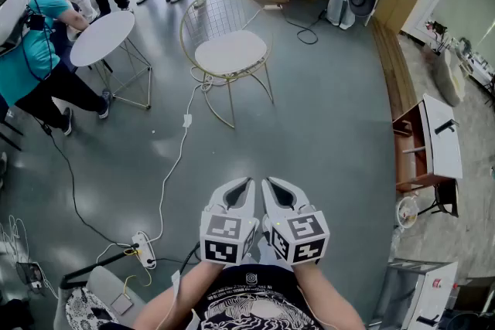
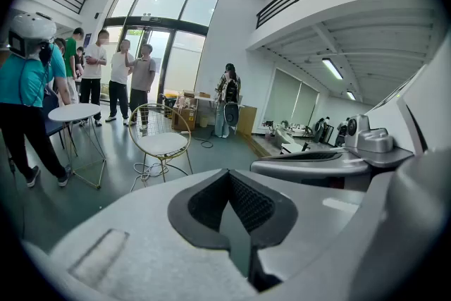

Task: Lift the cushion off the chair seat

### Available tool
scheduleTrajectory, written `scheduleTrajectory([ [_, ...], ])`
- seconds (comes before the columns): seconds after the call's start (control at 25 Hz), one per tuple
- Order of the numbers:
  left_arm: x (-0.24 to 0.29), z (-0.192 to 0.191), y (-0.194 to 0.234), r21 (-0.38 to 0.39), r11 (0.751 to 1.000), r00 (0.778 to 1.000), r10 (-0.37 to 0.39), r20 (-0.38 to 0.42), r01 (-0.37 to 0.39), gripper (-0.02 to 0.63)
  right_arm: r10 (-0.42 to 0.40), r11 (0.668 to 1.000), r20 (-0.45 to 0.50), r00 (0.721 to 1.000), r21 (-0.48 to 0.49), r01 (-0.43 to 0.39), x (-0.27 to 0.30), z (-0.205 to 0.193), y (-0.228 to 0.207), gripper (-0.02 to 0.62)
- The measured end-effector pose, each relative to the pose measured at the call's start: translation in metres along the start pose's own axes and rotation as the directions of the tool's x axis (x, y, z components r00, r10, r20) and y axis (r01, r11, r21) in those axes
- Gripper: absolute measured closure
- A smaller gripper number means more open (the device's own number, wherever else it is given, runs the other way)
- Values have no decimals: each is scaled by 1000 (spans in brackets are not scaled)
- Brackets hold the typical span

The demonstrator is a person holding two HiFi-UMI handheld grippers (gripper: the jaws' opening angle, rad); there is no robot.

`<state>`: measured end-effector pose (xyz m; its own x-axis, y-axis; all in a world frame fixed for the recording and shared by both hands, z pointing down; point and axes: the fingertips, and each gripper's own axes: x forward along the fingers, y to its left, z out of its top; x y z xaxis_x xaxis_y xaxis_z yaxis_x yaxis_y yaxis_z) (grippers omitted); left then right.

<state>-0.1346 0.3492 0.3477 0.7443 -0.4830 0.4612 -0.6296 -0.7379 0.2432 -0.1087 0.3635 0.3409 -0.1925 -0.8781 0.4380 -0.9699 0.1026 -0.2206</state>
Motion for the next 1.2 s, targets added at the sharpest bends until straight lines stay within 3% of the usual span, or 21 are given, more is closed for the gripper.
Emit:
scheduleTrajectory([
  [0.56,20,15,4,-20,1000,1000,-7,19,7,614,-10,1000,39,999,-1,10,10,18,-17,597],
  [1.2,146,71,2,-74,989,991,131,25,-129,614,124,992,15,992,-13,-124,70,65,-139,597],
])
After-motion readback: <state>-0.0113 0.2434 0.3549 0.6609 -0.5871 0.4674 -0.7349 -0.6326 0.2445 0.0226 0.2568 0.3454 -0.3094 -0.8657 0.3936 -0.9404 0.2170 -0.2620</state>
